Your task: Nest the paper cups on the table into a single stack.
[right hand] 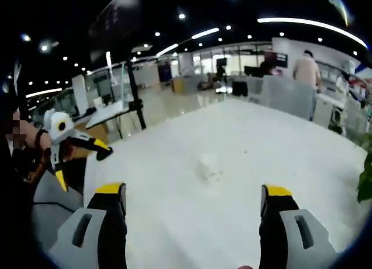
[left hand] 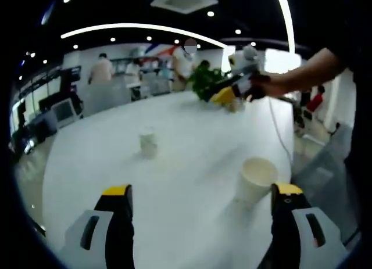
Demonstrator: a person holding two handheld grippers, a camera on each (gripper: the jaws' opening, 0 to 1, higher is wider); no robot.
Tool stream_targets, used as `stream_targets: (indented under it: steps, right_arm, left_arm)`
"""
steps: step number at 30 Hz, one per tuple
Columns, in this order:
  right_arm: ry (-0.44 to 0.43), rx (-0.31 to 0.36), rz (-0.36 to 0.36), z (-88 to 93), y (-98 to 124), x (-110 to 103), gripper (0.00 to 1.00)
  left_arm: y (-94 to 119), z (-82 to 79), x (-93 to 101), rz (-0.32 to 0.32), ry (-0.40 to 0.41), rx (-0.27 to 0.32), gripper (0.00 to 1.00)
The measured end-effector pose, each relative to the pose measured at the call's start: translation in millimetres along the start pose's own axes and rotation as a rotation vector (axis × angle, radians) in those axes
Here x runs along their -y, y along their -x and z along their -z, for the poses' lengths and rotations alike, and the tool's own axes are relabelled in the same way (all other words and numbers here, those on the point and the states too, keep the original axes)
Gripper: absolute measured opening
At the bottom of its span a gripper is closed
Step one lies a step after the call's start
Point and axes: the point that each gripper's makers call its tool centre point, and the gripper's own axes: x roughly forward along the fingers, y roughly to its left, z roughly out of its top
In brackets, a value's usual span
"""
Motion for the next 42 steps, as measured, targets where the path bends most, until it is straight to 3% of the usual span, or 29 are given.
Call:
stream_targets:
  steps: [3, 6, 9, 14, 23, 32, 42]
  right_arm:
    - [-0.027, -0.011, -0.027, -2.4, -25.0, 5.3, 0.88]
    - [-0.042, -0.026, -0.055, -2.3, -46.6, 8.1, 0.77]
    - [-0.015, -0.084, -0.065, 4.9, -72.5, 11.9, 0.77]
    - [-0.008, -0.117, -0.083, 7.6, -106.2, 15.3, 0.77]
    - [0.008, -0.162, -0.087, 13.4, -142.6, 24.7, 0.77]
    - [0.014, -0.207, -0.07, 26.3, -173.0, 38.5, 0.65]
    - [0.05, -0.249, -0.077, 33.3, -184.8, 41.5, 0.5]
  left_arm:
    - [-4.1, 1.5, 0.6, 0.013, -0.014, -0.009, 0.97]
    - [-7.0, 0.0, -1.3, 0.015, -0.01, 0.002, 0.98]
    - [-9.3, 3.1, -3.4, 0.018, -0.006, -0.004, 0.98]
    - [-9.4, 7.0, -6.7, 0.013, 0.019, -0.006, 0.98]
    - [-4.1, 3.9, -12.4, 0.005, 0.026, 0.027, 0.98]
    - [-2.3, 4.8, -22.0, -0.001, 0.031, 0.037, 0.97]
    - [-8.1, 9.5, -17.7, 0.009, 0.051, 0.037, 0.97]
